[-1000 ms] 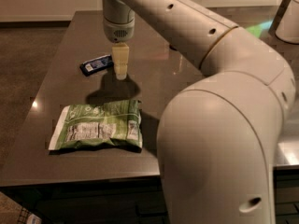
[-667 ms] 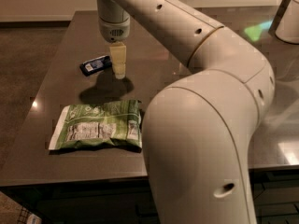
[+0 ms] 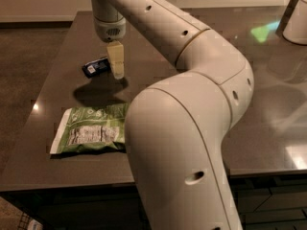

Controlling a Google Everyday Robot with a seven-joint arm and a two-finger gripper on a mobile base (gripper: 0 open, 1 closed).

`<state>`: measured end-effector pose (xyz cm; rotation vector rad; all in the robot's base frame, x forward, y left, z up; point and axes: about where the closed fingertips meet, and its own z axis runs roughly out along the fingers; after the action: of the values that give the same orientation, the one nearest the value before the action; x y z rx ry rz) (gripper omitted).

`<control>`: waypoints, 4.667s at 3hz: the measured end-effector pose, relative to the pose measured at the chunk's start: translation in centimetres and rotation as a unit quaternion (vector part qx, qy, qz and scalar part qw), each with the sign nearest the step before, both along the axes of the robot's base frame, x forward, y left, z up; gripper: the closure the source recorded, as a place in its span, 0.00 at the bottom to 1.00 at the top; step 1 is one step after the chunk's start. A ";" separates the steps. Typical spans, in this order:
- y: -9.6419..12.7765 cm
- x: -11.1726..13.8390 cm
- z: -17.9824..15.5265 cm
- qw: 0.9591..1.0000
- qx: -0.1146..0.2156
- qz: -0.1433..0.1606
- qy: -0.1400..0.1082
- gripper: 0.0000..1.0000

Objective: Move rxbar blueberry near green jalapeno chip bag

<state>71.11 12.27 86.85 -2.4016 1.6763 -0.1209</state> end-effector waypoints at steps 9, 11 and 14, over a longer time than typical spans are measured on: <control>2.6 1.5 -3.4 0.997 -0.061 0.042 0.027 0.40; 2.5 1.5 -2.7 0.997 -0.062 0.043 0.027 0.87; -4.7 -1.8 0.7 0.999 -0.004 0.026 0.044 1.00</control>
Offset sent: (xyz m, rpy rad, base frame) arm 0.0032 0.0110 -0.0033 -0.0698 0.0665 0.0307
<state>69.35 7.59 87.57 -2.4896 1.6513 -0.0135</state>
